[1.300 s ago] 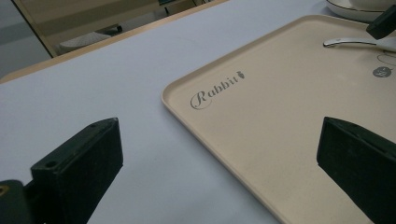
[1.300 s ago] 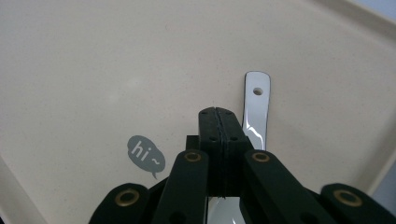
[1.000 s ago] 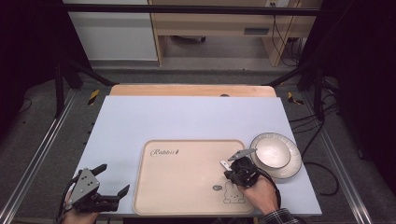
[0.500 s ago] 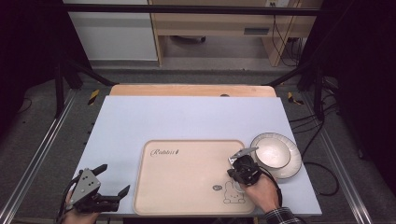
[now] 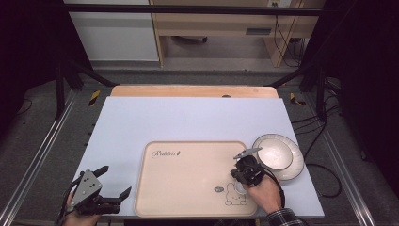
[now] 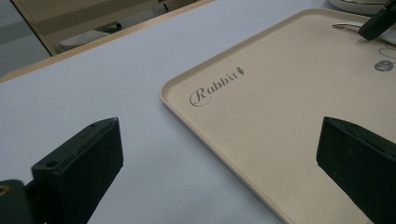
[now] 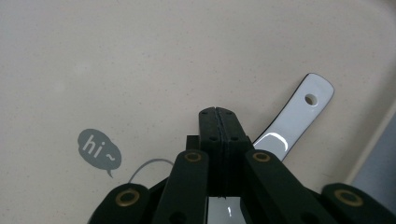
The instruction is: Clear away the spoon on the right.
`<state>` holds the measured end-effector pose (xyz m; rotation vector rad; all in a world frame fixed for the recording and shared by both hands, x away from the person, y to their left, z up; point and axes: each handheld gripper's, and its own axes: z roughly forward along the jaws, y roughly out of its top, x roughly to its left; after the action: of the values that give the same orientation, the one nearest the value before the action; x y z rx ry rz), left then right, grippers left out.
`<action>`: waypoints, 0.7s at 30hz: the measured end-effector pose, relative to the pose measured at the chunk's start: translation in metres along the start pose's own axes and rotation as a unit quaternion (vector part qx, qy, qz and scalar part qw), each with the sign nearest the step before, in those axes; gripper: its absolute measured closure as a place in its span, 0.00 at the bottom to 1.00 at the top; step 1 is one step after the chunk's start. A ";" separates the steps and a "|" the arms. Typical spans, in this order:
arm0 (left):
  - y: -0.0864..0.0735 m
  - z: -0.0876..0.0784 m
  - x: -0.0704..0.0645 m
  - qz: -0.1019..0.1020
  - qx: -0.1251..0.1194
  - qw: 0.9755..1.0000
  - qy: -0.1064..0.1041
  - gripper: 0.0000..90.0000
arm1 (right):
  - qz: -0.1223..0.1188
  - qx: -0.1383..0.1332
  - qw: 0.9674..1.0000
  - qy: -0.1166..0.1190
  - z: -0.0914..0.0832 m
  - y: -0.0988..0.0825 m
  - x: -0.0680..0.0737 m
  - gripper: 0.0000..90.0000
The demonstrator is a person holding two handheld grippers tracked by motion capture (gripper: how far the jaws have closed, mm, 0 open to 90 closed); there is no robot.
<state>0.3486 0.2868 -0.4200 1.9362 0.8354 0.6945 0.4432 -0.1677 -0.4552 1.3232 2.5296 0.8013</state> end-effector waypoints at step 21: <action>0.000 -0.001 0.001 -0.004 -0.005 1.000 0.000 0.00 | -0.018 -0.042 0.999 -0.004 -0.012 0.001 0.008 0.84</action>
<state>0.3485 0.2881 -0.4195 1.9232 0.8388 0.6927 0.4350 -0.1656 -0.4437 1.2488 2.4769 0.8846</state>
